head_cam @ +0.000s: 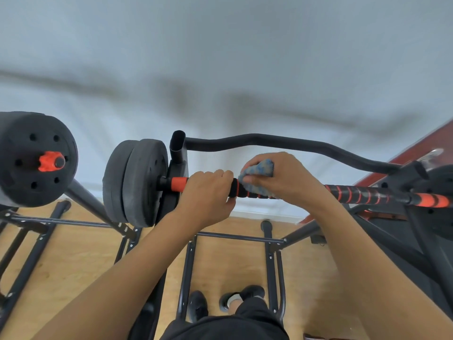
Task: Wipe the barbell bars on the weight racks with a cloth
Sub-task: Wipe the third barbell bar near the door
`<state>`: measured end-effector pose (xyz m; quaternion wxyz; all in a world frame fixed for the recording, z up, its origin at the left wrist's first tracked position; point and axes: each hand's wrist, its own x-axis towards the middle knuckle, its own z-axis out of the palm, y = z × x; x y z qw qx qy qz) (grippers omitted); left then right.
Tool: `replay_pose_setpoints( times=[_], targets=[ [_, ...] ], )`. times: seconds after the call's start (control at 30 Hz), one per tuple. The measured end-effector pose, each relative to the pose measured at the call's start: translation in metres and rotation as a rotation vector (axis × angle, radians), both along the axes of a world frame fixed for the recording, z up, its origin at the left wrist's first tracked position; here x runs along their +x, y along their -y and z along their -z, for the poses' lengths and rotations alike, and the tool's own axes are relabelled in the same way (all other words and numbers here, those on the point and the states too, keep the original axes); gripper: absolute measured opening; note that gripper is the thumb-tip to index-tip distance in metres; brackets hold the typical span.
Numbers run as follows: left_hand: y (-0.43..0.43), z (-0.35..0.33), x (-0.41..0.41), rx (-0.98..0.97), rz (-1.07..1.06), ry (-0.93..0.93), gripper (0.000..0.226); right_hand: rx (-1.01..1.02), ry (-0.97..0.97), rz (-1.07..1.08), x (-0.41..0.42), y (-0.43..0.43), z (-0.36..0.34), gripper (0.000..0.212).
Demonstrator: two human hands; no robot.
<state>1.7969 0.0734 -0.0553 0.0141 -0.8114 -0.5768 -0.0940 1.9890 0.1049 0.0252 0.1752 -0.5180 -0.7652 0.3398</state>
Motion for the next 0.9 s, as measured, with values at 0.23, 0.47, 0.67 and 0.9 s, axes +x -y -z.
replay_pose_setpoints(
  times=[0.23, 0.47, 0.67, 0.9],
  targets=[
    [-0.003, -0.005, 0.009, -0.126, -0.050, 0.007, 0.041, 0.307, 0.292, 0.055, 0.000, -0.013, 0.018, 0.015],
    [-0.005, -0.010, 0.012, -0.145, -0.099, -0.104, 0.017, 0.038, 0.180, -0.020, -0.006, 0.005, 0.029, 0.014],
    [-0.030, -0.023, 0.011, -0.421, -0.087, -0.064, 0.023, 0.237, 0.320, -0.112, -0.003, 0.027, 0.038, 0.028],
    [-0.059, -0.036, 0.005, -0.953, 0.017, 0.218, 0.029, 0.226, 0.277, -0.159, 0.006, 0.027, 0.037, 0.042]
  ],
)
